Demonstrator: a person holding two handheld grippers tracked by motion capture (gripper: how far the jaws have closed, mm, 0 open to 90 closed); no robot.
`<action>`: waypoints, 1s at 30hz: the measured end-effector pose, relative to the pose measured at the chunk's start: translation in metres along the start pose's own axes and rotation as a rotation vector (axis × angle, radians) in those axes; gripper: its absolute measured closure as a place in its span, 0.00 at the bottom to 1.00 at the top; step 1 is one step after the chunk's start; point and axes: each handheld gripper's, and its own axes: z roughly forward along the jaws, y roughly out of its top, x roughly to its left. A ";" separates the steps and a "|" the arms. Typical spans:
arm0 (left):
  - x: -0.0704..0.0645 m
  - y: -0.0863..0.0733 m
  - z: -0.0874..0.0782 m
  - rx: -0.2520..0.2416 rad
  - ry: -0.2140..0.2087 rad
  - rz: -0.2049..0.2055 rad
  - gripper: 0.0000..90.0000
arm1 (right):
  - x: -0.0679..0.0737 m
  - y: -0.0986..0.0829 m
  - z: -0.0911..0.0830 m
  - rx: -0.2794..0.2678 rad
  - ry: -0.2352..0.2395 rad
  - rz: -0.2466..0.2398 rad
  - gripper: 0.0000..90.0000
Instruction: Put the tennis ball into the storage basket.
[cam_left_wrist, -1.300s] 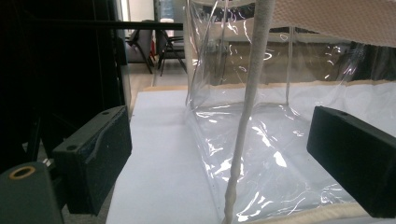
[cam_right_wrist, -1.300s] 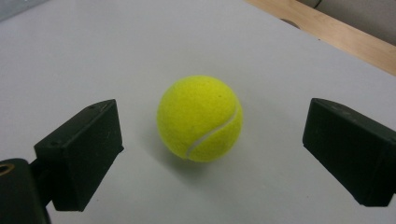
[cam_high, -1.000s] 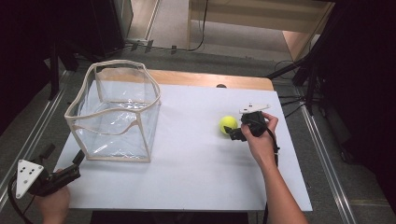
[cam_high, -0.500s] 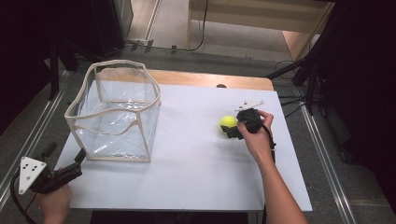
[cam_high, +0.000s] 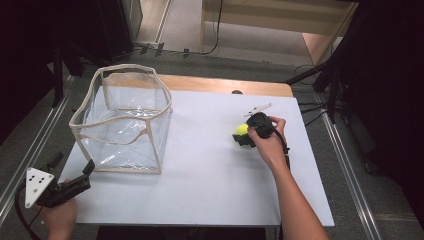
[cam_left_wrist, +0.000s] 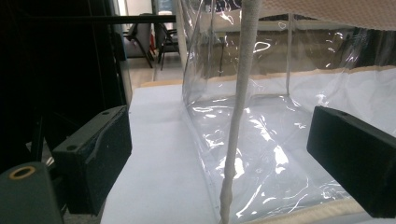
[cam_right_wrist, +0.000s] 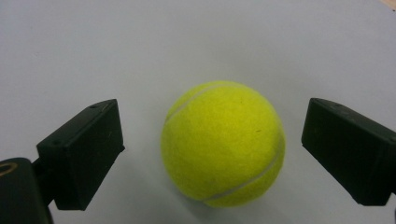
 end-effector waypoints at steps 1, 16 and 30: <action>0.000 0.000 0.000 0.000 0.000 0.000 0.08 | 0.000 0.000 0.000 0.000 0.000 0.000 0.05; -0.001 0.000 0.000 0.009 -0.001 0.008 0.08 | -0.004 0.005 0.017 0.091 0.005 0.037 0.14; -0.001 0.000 0.000 0.009 -0.003 0.014 0.08 | -0.005 0.006 0.025 0.144 0.019 0.048 0.15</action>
